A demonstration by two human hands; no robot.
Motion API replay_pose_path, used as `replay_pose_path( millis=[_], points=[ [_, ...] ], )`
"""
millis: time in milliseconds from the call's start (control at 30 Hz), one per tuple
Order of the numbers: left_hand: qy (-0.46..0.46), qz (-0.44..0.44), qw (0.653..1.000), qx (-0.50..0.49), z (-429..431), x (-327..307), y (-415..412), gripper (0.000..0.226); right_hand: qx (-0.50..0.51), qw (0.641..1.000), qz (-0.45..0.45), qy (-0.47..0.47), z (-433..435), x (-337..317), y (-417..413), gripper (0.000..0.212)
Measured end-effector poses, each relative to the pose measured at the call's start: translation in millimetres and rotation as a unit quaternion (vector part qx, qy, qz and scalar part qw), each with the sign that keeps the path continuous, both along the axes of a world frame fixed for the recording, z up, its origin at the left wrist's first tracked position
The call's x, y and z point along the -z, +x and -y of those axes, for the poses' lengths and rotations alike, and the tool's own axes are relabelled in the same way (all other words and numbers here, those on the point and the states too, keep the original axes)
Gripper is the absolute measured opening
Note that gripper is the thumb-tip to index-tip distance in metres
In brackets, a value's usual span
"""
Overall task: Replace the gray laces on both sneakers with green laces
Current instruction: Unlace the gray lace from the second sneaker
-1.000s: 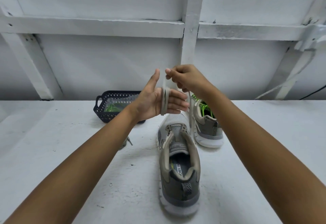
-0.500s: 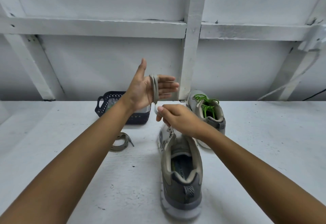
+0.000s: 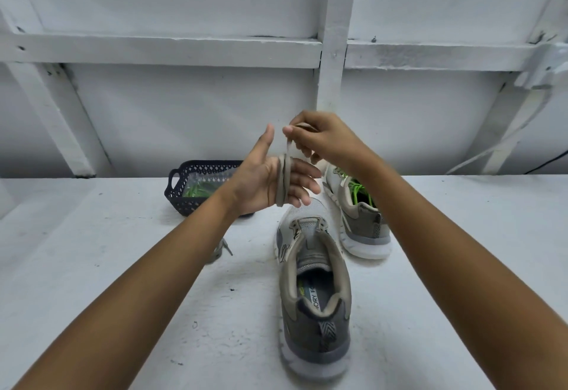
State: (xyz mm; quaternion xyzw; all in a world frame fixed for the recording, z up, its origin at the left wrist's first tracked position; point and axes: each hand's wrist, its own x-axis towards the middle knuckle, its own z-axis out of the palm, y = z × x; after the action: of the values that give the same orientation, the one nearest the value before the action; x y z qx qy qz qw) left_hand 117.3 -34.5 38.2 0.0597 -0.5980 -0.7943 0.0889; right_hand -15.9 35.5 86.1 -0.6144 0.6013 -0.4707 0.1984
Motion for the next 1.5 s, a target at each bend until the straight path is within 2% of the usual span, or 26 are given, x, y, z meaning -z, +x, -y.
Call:
replay_pose_path(
  millis=[167,267,367,567,700,800,867,900,933,1000,1033,1167,1233,1333,1500],
  points=[
    [-0.008,-0.042,0.998,0.054,-3,-5,1,0.078,-0.055,0.973,0.225,0.020,2,40,5,0.015],
    [-0.003,-0.050,0.996,0.072,-3,-7,2,0.075,-0.088,0.953,0.289,0.027,-4,56,8,0.024],
    [0.007,-0.049,0.997,0.065,-2,-4,2,0.077,-0.102,0.953,0.284,0.017,-7,61,7,0.020],
    [0.019,-0.038,0.998,0.041,-2,-4,2,0.083,-0.164,0.940,0.291,0.063,-18,60,0,0.024],
    [0.009,-0.027,0.998,0.060,0,-1,2,0.081,-0.191,0.945,0.252,0.086,-21,61,-7,0.039],
    [0.018,-0.035,0.997,0.068,1,1,3,0.073,-0.167,0.953,0.233,0.098,-20,62,-7,0.054],
    [0.013,-0.033,0.998,0.060,-1,2,4,0.058,-0.159,0.955,0.233,0.093,-20,63,-5,0.042],
    [0.002,-0.026,0.999,0.046,-1,2,4,0.051,-0.155,0.958,0.227,0.087,-20,63,-4,0.027],
    [-0.019,-0.017,0.999,0.022,-1,3,4,0.043,-0.151,0.959,0.225,0.086,-19,63,-3,0.022],
    [-0.066,0.005,0.997,-0.035,2,6,4,0.026,-0.141,0.962,0.216,0.085,-18,65,-1,0.037],
    [-0.079,0.014,0.995,-0.060,3,7,5,0.022,-0.137,0.963,0.218,0.086,-17,66,1,0.037],
    [-0.060,0.021,0.990,-0.125,2,6,7,0.023,-0.099,0.957,0.258,0.083,-10,69,14,0.031],
    [-0.069,0.037,0.978,-0.195,2,5,8,0.020,-0.055,0.956,0.279,0.078,-6,72,16,0.028],
    [-0.091,0.051,0.952,-0.287,3,7,12,0.012,0.010,0.964,0.252,0.086,-2,74,19,0.028],
    [-0.115,0.066,0.935,-0.330,6,18,22,0.022,0.034,0.964,0.218,0.152,7,72,30,0.029]
  ],
)
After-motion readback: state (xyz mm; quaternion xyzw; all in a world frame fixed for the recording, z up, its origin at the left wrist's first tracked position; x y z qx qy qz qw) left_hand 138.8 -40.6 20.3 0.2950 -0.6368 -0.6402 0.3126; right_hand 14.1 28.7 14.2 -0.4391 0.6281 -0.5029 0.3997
